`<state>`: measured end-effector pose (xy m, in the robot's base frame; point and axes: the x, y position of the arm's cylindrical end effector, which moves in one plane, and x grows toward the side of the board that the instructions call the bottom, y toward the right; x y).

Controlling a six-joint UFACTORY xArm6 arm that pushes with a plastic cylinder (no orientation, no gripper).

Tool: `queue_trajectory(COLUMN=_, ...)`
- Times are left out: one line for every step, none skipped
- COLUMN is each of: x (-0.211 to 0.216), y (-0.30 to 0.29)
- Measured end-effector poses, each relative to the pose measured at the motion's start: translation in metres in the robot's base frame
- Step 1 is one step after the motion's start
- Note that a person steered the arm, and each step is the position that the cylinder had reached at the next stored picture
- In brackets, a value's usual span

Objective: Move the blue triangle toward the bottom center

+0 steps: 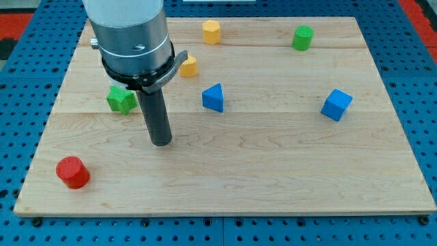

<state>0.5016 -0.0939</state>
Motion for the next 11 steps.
queue_trajectory(x=-0.032, y=0.019)
queue_trajectory(x=-0.037, y=-0.011)
queue_trajectory(x=-0.041, y=-0.024)
queue_trajectory(x=-0.067, y=-0.001)
queue_trajectory(x=-0.103, y=0.076)
queue_trajectory(x=-0.085, y=0.115)
queue_trajectory(x=-0.048, y=0.143)
queue_trajectory(x=-0.042, y=0.188)
queue_trajectory(x=-0.027, y=0.132)
queue_trajectory(x=-0.056, y=0.144)
queue_trajectory(x=-0.035, y=0.083)
